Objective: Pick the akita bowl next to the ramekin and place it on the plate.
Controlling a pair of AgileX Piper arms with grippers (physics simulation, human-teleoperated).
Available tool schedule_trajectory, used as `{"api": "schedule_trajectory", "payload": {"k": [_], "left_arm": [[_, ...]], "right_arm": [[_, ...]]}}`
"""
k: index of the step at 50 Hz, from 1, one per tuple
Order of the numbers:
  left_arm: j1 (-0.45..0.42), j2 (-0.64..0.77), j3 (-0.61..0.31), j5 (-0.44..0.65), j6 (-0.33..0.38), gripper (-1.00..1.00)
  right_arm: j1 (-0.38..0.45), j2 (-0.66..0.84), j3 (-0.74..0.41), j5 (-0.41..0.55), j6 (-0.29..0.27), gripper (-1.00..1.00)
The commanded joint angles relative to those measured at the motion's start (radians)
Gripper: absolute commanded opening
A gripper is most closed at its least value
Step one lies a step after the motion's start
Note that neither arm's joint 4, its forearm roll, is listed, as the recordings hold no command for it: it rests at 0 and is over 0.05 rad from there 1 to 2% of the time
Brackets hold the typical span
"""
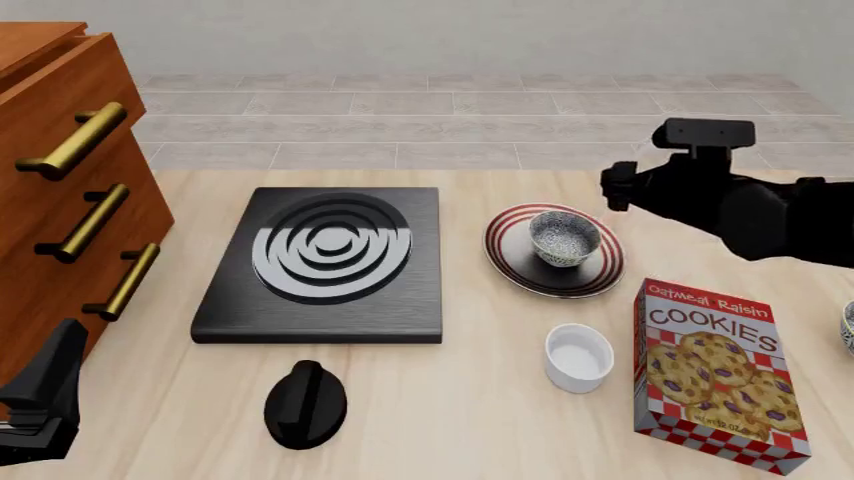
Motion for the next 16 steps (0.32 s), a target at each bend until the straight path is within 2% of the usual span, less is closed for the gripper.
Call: {"api": "schedule_trajectory", "payload": {"k": [1,16], "left_arm": [[0.000,0.000,0.000,0.000,0.000,1.00],[0.000,0.000,0.000,0.000,0.000,1.00]], "right_arm": [[0.002,-0.050,0.025,0.008,0.011,1.00],[0.003,-0.109,0.053,0.021,0.017,1.00]]}}
